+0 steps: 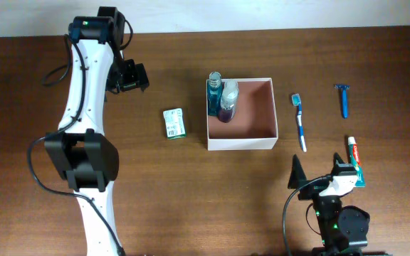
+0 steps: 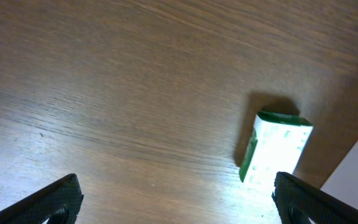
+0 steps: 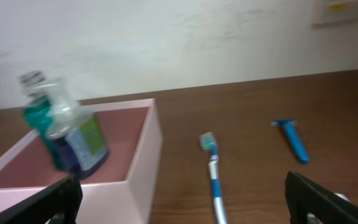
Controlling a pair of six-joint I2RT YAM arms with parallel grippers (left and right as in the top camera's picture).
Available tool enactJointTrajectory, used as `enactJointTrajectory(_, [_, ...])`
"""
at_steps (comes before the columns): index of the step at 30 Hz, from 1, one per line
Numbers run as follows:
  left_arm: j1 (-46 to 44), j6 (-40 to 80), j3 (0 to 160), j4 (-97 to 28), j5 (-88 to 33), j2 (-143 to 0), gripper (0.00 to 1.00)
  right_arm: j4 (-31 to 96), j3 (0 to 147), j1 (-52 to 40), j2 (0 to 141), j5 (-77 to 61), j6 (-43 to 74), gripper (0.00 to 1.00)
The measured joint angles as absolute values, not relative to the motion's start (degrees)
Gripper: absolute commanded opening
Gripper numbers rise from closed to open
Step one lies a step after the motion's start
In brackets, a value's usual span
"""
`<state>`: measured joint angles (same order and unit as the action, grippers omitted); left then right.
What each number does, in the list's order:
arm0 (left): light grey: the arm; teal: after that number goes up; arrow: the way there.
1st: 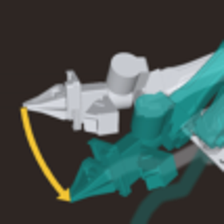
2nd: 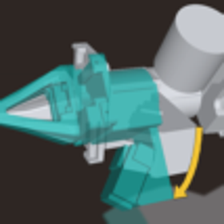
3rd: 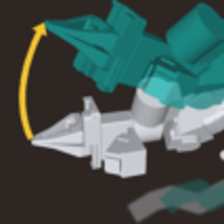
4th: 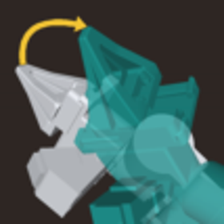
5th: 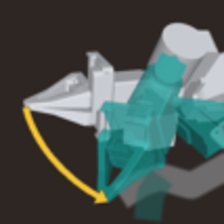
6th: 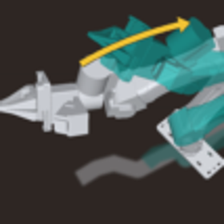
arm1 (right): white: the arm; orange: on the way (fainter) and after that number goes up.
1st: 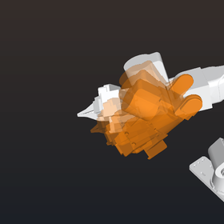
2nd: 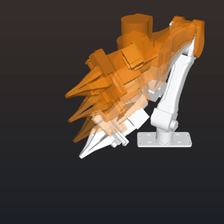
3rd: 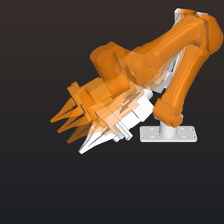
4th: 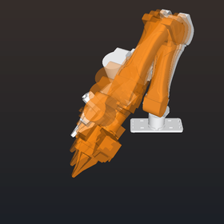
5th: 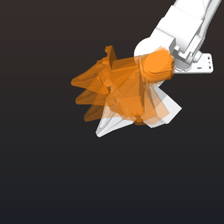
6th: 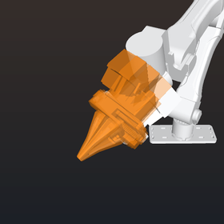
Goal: Pack container
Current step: 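Move the left gripper over the green Dettol soap box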
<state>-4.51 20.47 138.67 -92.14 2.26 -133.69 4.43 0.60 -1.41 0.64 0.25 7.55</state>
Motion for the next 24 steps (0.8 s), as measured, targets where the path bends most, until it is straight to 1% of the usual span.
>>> enactJointTrajectory(5, [-6.2,20.4,138.7,-91.9,1.8,-133.7,0.99,7.1,1.8,1.4,0.6,2.6,7.6,0.98])
enactJointTrajectory(9, [-7.2,20.4,138.6,-91.2,1.8,-133.7,0.99,19.3,6.3,6.8,0.6,6.7,7.6,0.98])
enactJointTrajectory(12, [-7.2,20.4,138.6,-91.2,1.8,-133.7,0.99,23.3,7.7,10.6,0.6,8.4,7.9,0.98])
enactJointTrajectory(16, [-7.2,20.4,138.6,-91.3,1.8,-133.7,0.99,23.6,9.5,14.5,0.6,9.5,9.0,0.98])
enactJointTrajectory(24, [-7.2,20.4,138.6,-92.1,1.8,-133.7,0.99,25.4,9.6,15.6,0.6,9.9,9.3,0.98])
